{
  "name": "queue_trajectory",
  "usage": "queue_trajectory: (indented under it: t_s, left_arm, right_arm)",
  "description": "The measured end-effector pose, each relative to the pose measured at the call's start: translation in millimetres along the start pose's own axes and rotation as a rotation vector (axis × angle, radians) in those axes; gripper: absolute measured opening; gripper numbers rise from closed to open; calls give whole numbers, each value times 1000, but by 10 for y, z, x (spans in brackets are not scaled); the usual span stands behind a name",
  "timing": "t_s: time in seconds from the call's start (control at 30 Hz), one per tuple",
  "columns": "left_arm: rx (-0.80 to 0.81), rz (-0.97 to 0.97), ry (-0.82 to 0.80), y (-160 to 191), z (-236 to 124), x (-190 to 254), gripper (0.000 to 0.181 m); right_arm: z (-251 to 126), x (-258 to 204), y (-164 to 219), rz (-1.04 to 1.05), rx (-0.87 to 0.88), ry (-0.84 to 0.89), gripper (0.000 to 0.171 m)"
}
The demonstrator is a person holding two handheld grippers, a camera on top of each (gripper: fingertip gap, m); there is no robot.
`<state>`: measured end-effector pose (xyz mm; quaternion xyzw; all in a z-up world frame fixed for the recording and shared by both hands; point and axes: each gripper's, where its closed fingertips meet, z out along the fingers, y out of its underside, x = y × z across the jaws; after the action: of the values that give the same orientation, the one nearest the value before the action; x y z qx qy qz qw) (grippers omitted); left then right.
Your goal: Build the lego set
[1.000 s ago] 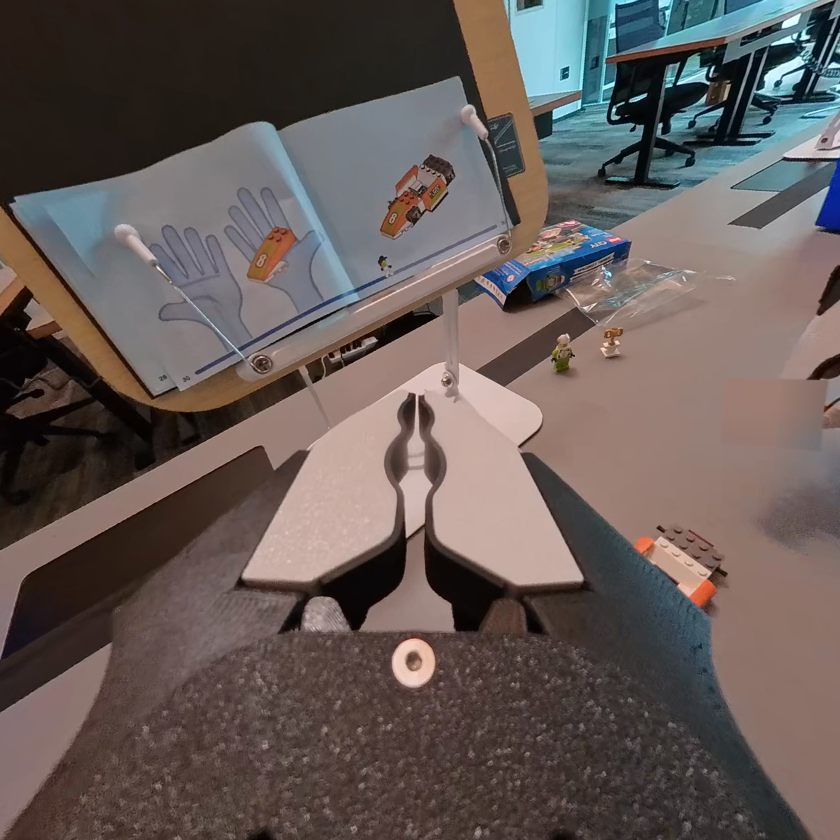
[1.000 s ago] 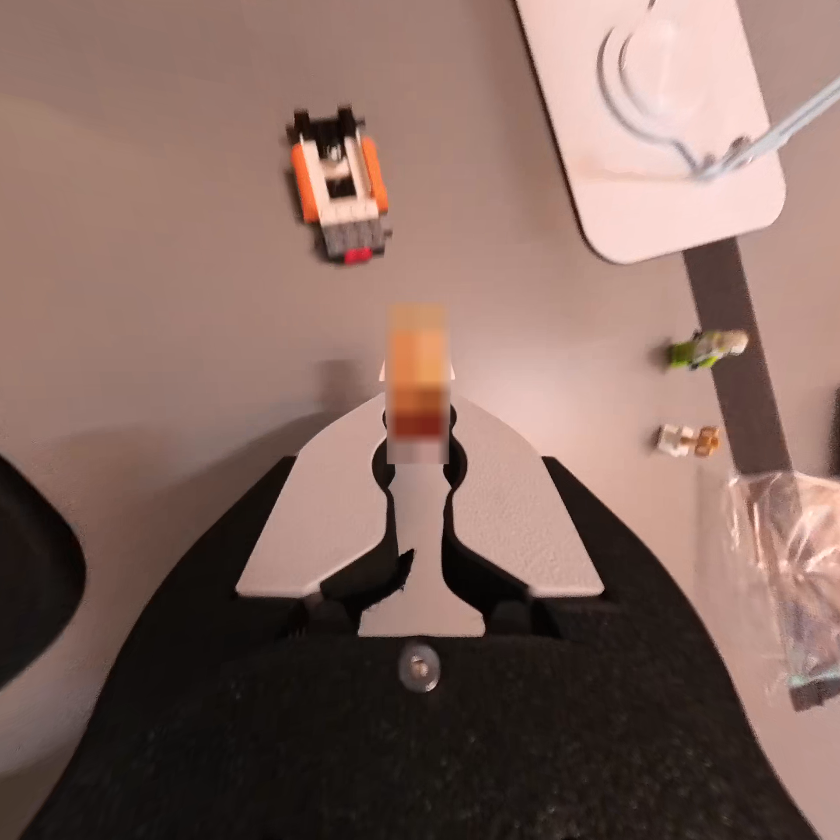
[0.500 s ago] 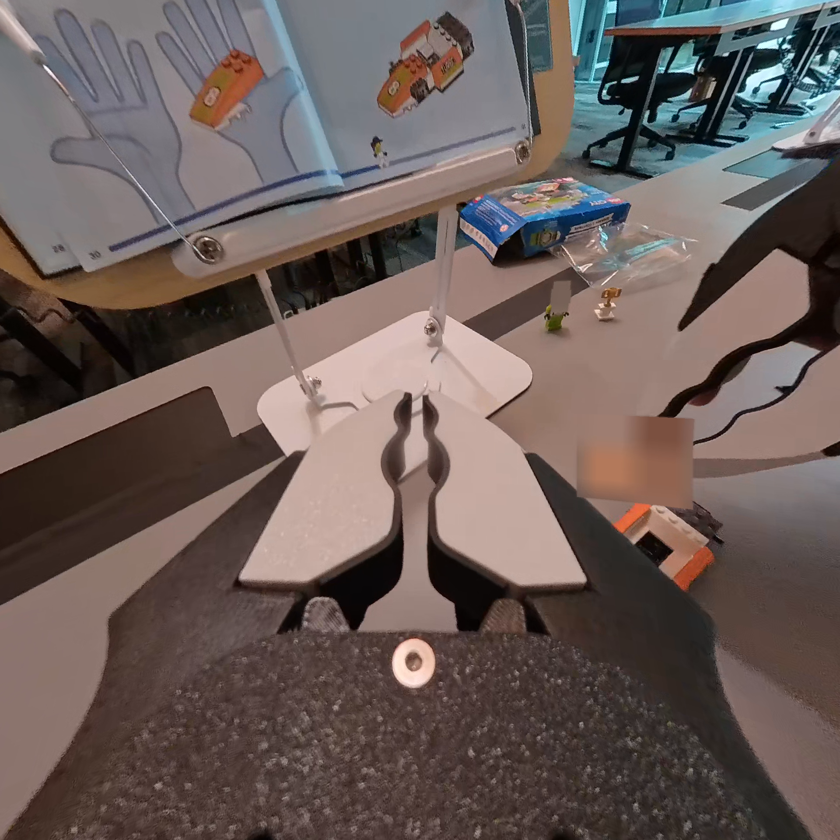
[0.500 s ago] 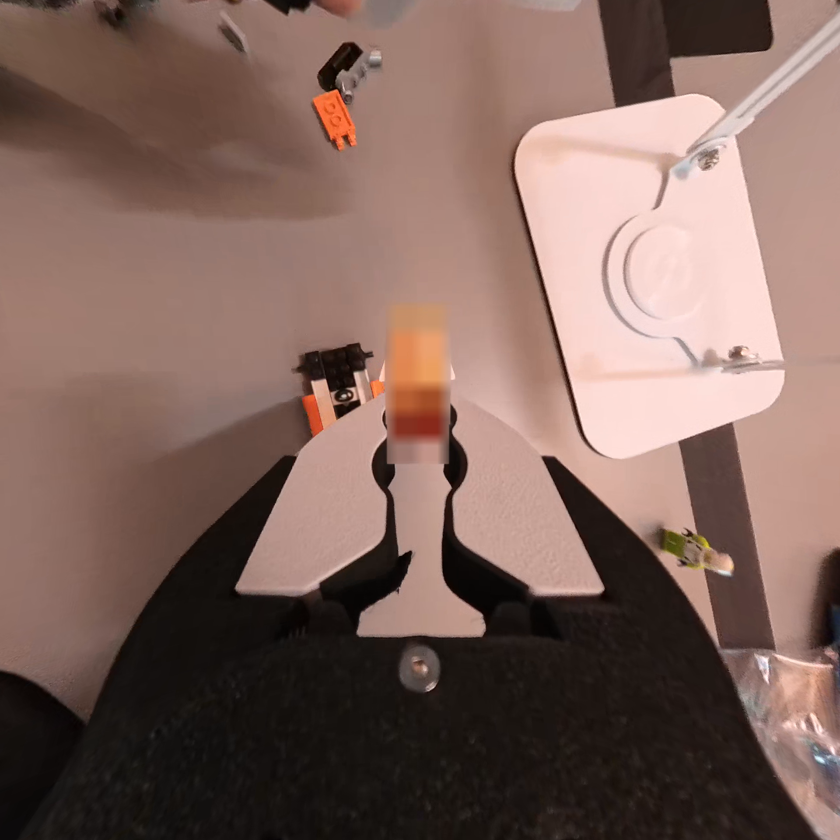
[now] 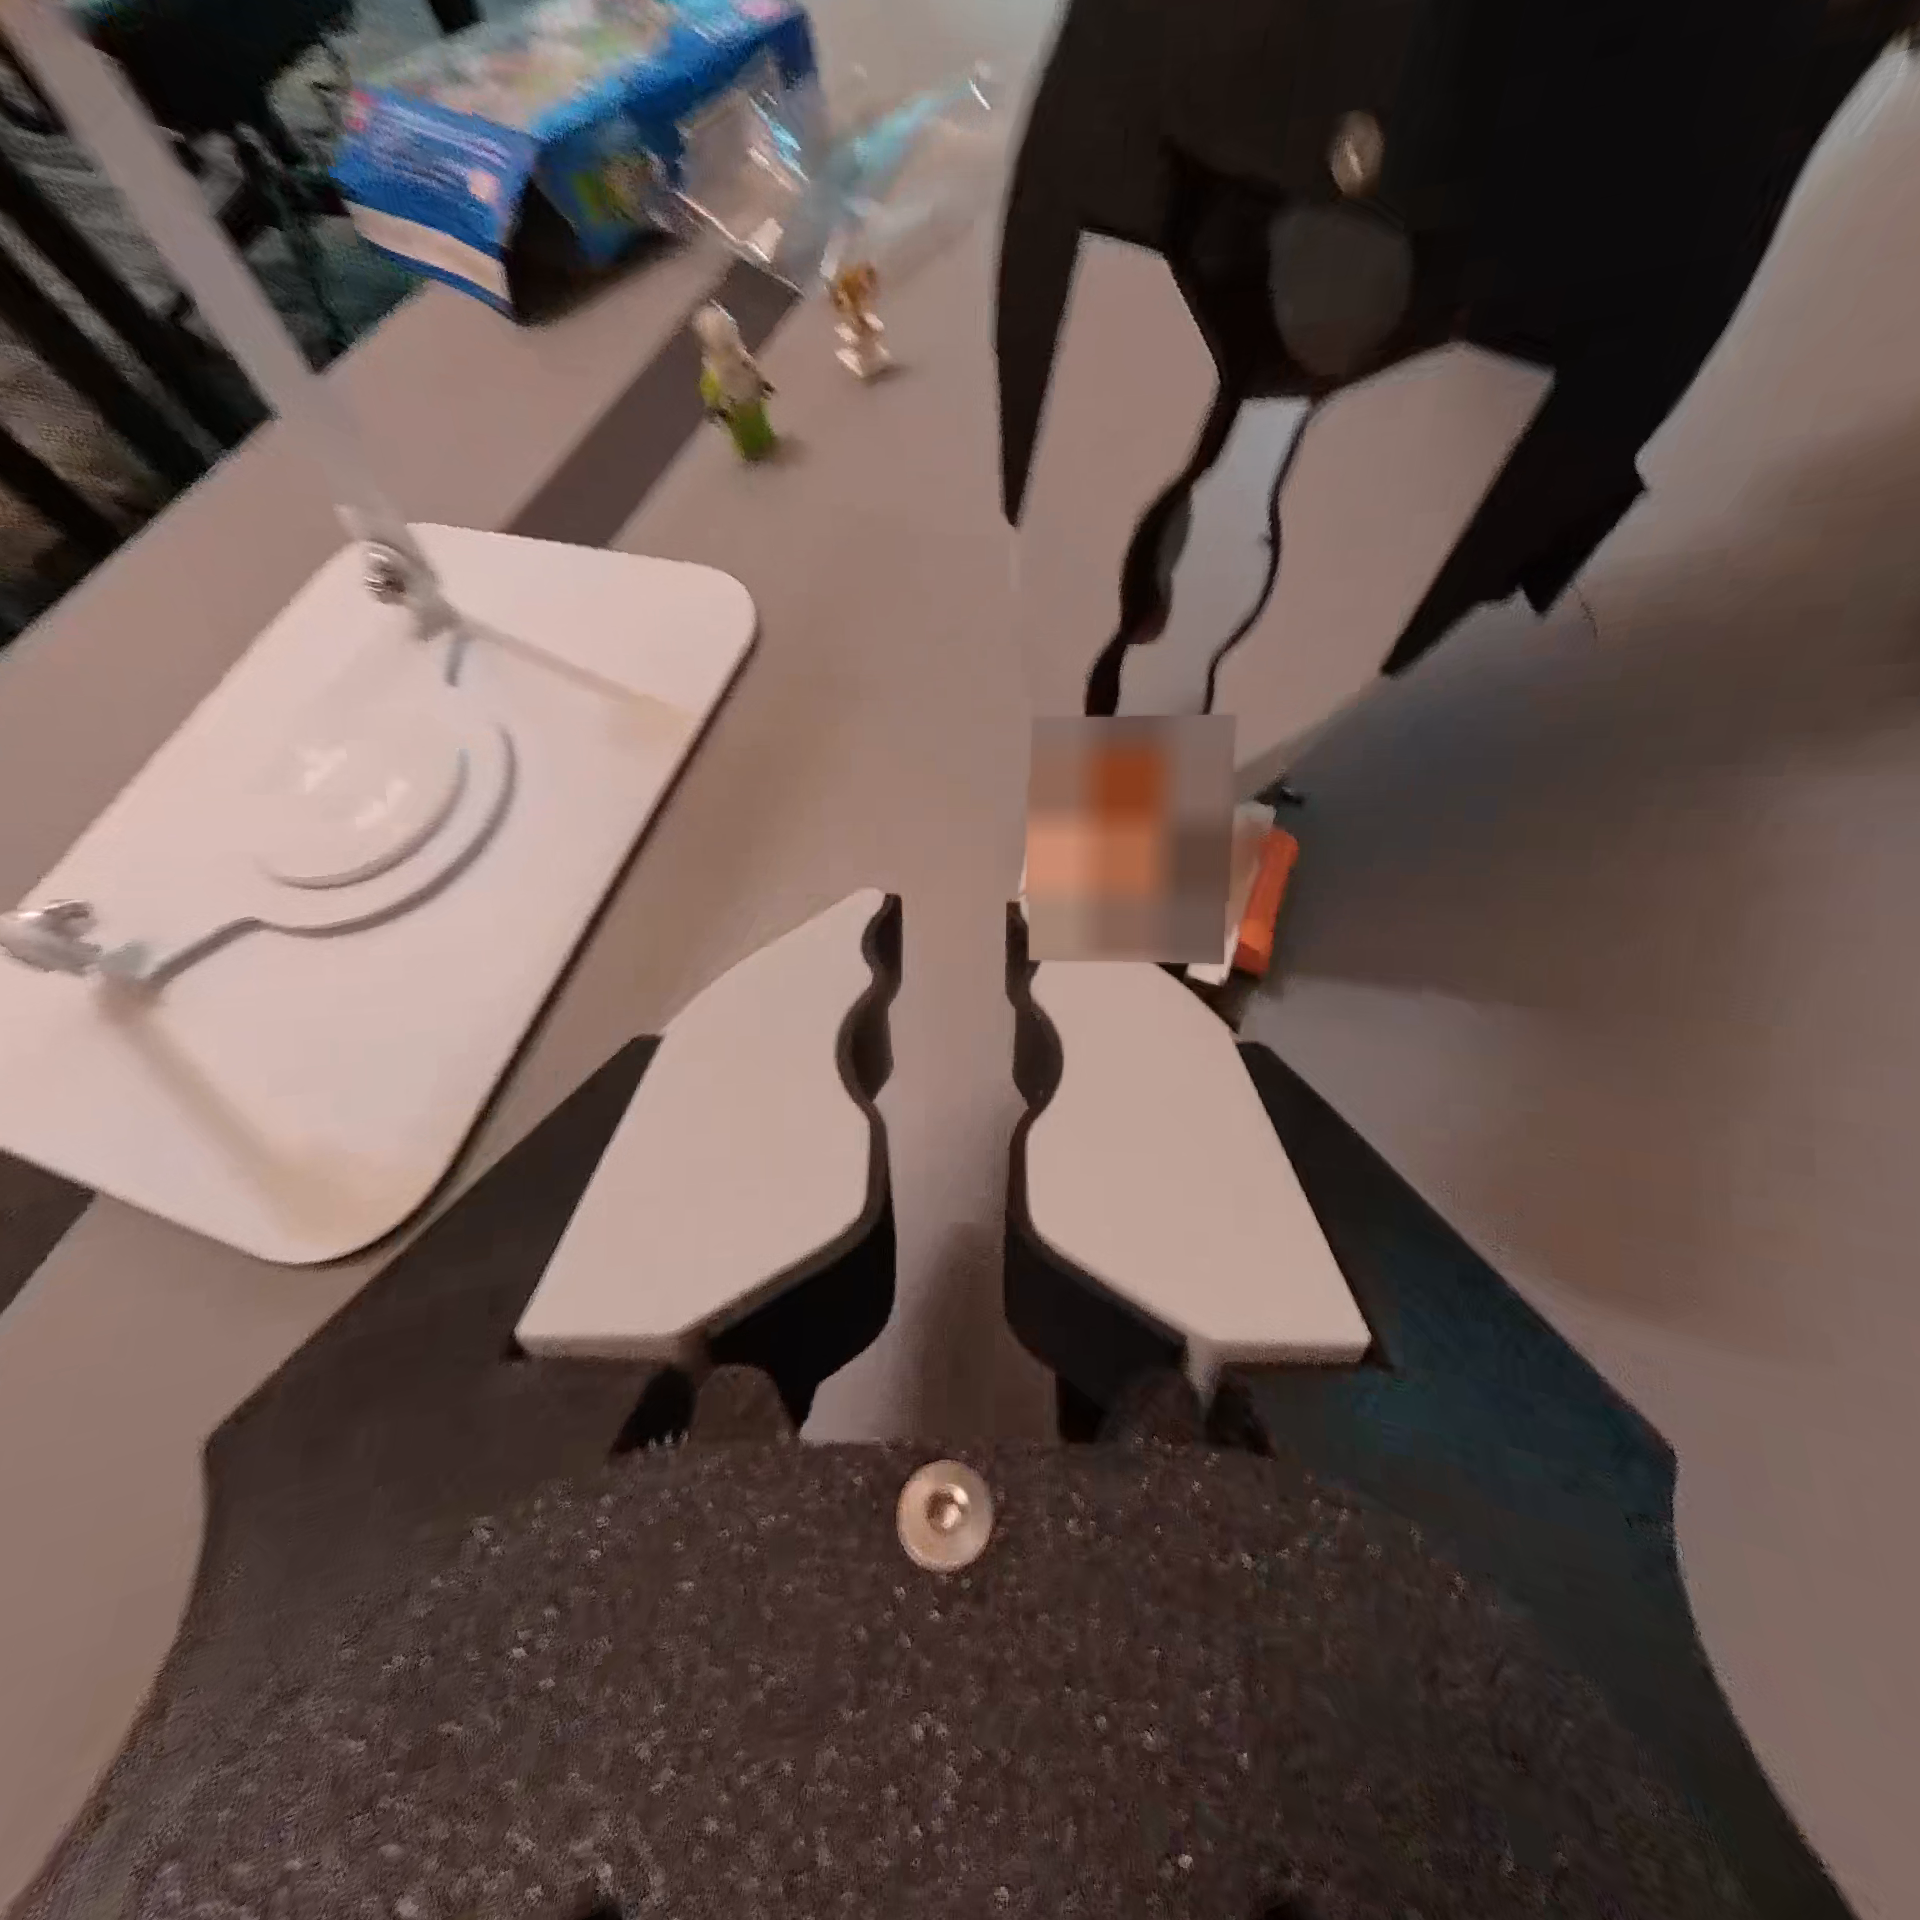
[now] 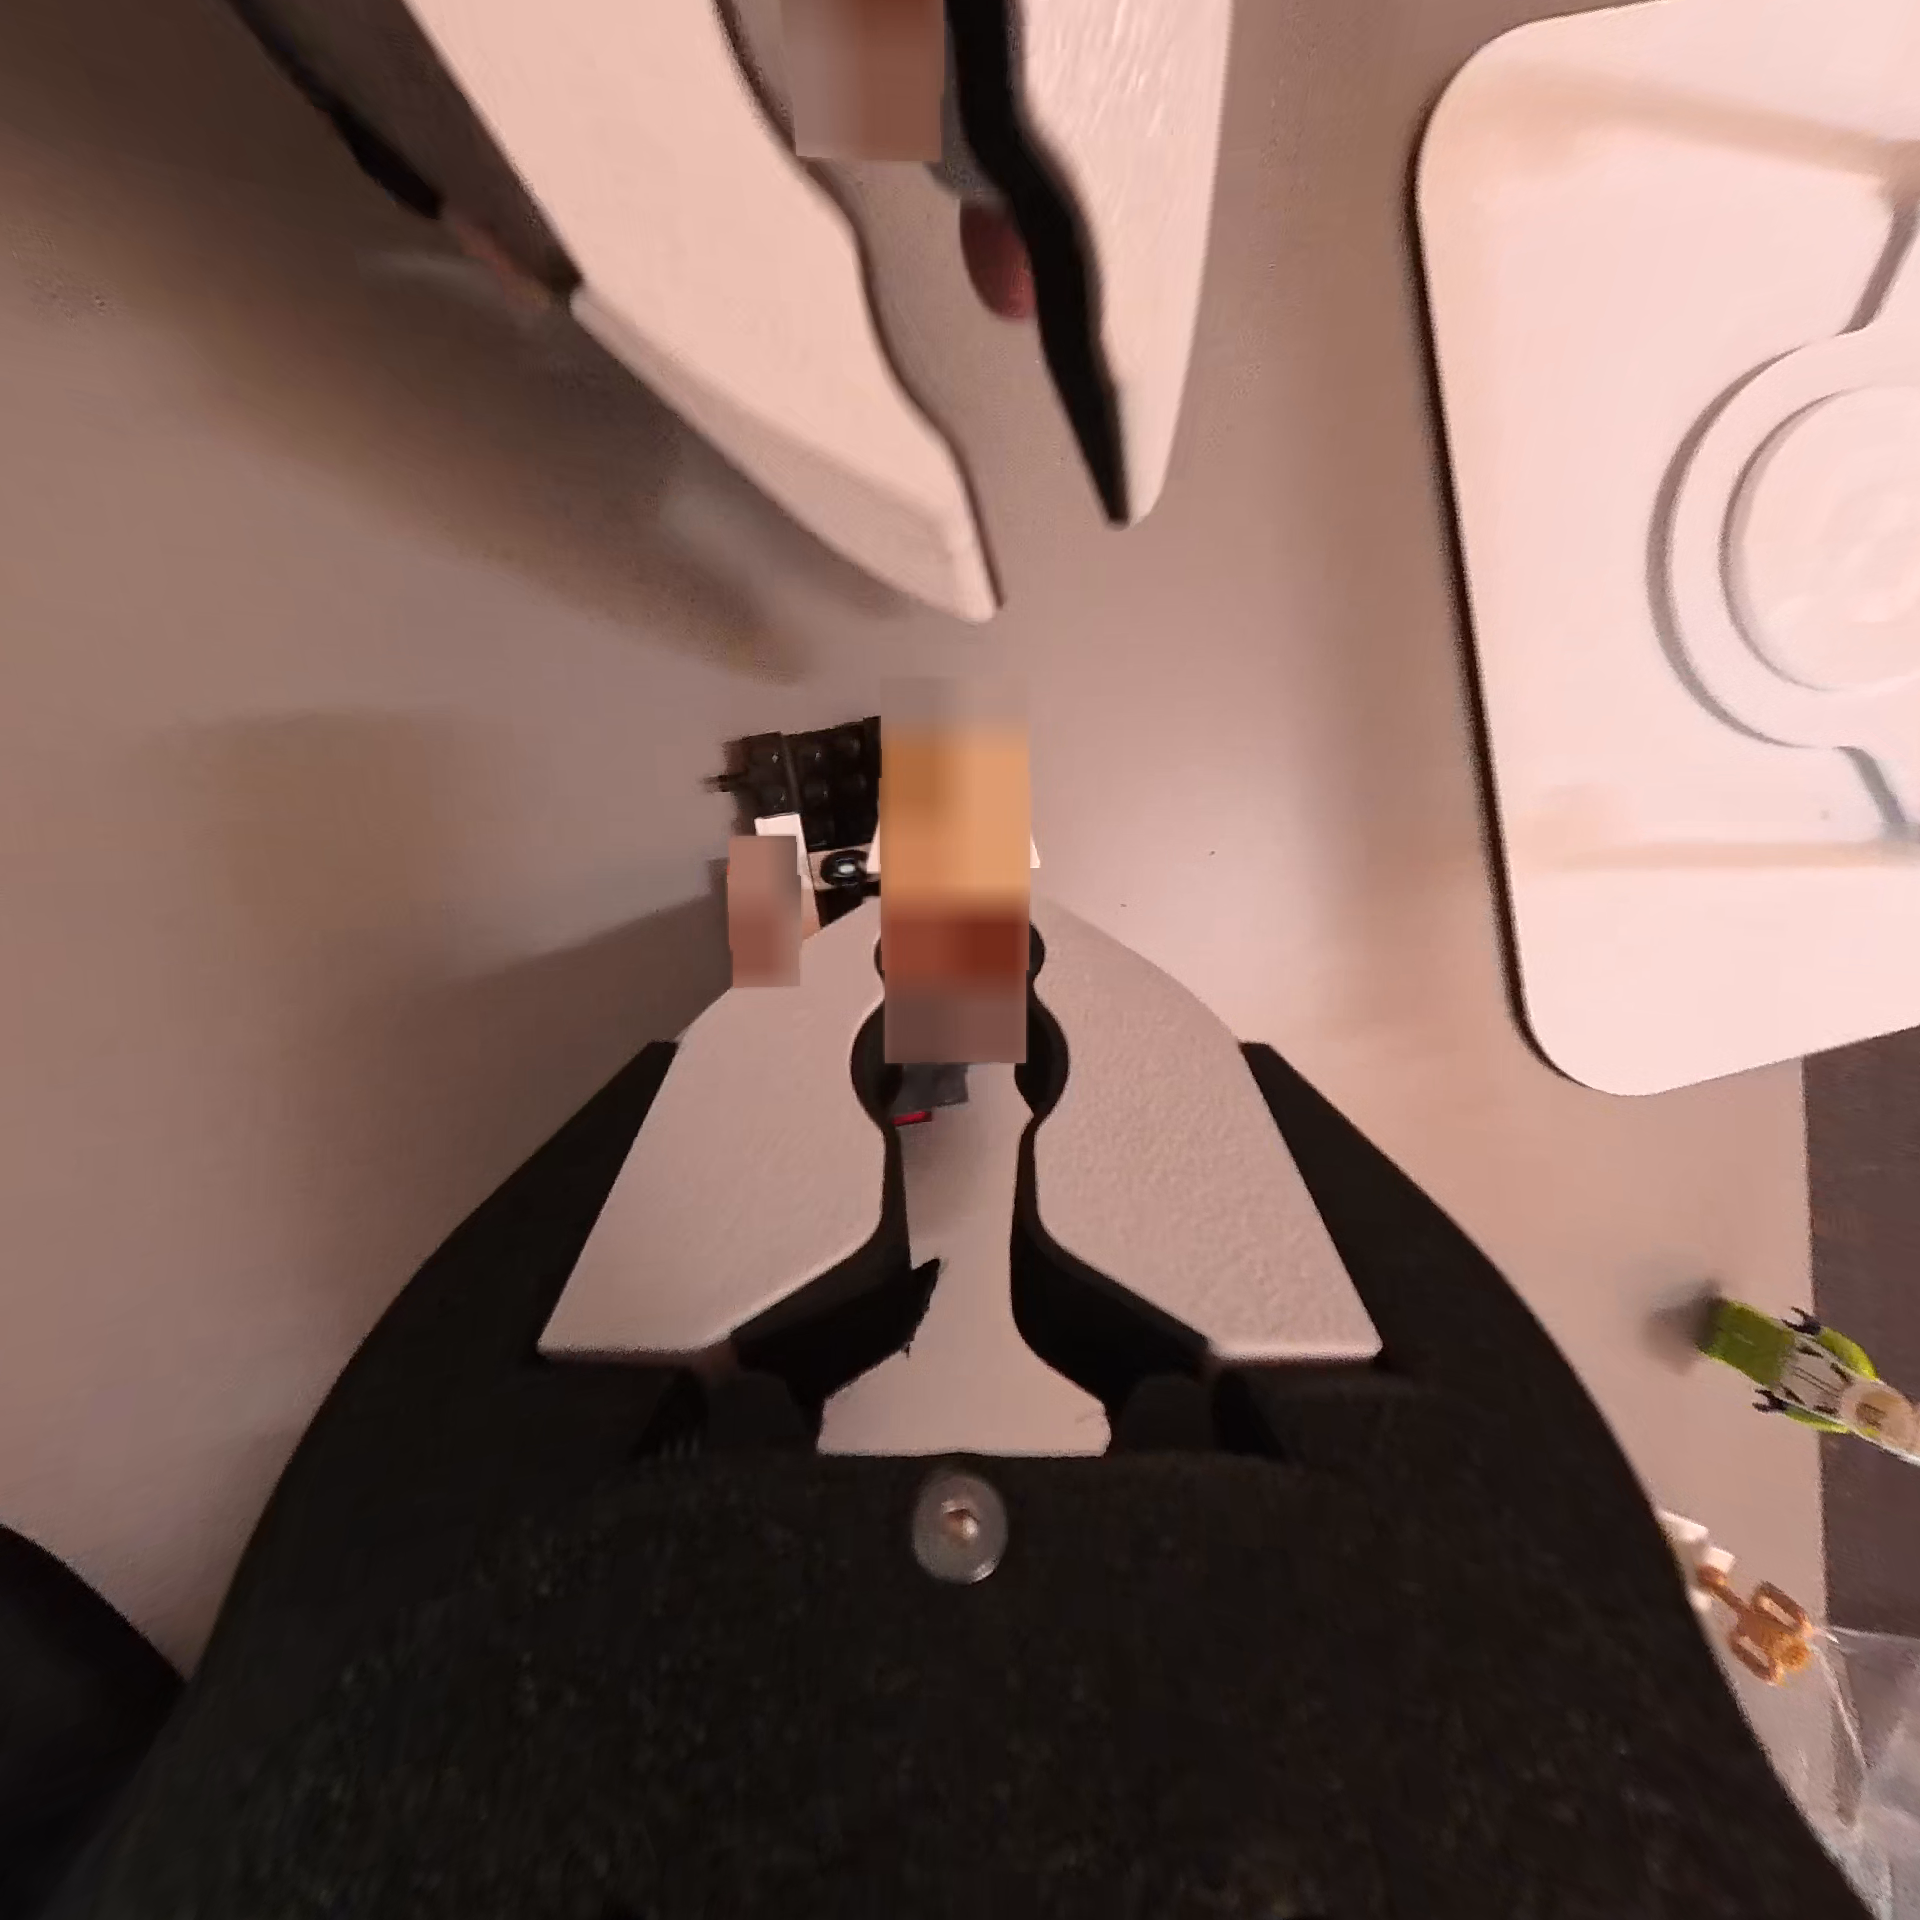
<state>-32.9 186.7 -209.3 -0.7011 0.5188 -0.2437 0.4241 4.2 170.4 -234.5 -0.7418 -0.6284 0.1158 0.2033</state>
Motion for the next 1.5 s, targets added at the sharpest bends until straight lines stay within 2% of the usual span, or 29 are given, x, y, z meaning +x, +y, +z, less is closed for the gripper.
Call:
queue_trajectory:
  t_s: [0.2, 0.47, 0.8, 1.17, 1.3, 1.5]
  left_arm:
    - [-71, 44, 87, 185, 76, 146, 28]
    - [-140, 59, 224, 363, 17, 316, 31]
    - [-118, 85, 252, 354, 13, 359, 16]
    - [-137, 74, 274, 331, -38, 376, 16]
    - [-157, 62, 259, 362, -69, 330, 16]
    - [-179, 61, 245, 385, -69, 307, 16]
  right_arm:
    - [73, -112, -70, -63, -10, -25, 17]
    - [179, -196, -161, -111, -26, -40, 17]
    - [147, -242, -267, -200, -1, -67, 16]
    - [79, -253, -281, -145, 135, -104, 17]
    - [-84, -122, -185, -101, 216, -62, 31]
    - [-153, -4, 286, -42, 250, -44, 60]
